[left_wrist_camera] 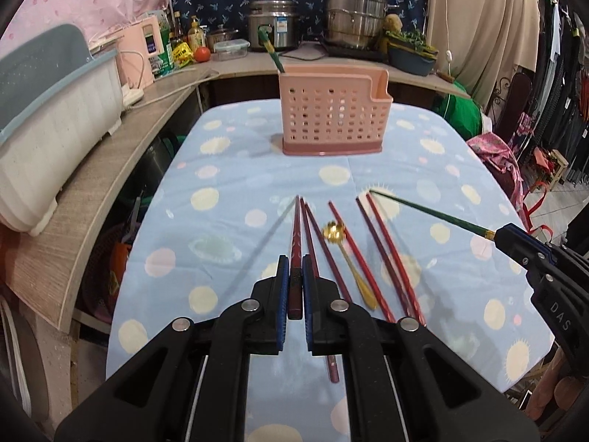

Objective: Organize utensils
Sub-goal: 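Lift and carry the dark red and green chopsticks over the pink basket with both tools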

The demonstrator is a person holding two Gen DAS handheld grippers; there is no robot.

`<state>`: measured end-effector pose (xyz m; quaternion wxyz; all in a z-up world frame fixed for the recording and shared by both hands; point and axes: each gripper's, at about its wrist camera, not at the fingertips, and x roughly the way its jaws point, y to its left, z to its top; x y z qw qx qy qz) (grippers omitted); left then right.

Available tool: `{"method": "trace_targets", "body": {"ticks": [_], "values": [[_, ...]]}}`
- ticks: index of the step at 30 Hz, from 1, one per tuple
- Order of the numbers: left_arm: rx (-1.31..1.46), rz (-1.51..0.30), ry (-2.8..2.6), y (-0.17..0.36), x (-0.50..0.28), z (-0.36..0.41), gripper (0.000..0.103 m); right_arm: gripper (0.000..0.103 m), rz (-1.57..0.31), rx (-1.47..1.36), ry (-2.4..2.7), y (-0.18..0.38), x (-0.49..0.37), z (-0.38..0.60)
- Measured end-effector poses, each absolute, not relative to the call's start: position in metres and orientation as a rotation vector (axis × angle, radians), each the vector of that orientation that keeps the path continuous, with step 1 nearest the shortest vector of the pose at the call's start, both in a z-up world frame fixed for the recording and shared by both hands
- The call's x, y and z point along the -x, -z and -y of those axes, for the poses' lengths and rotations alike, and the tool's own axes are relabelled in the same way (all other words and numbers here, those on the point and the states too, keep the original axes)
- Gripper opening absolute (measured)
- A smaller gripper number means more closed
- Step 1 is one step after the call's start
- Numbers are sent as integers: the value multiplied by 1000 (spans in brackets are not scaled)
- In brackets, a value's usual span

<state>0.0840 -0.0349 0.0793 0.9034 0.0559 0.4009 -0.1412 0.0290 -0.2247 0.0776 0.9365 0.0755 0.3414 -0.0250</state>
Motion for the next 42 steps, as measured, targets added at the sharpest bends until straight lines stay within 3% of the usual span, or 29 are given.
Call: {"method": "trace_targets", "body": {"ticks": [31, 42], "values": [[64, -407, 331, -309, -248, 79, 7, 7, -300, -271, -33, -267, -197, 289], [40, -388, 287, -310, -307, 104, 7, 7, -314, -304, -30, -266, -271, 298]]}}
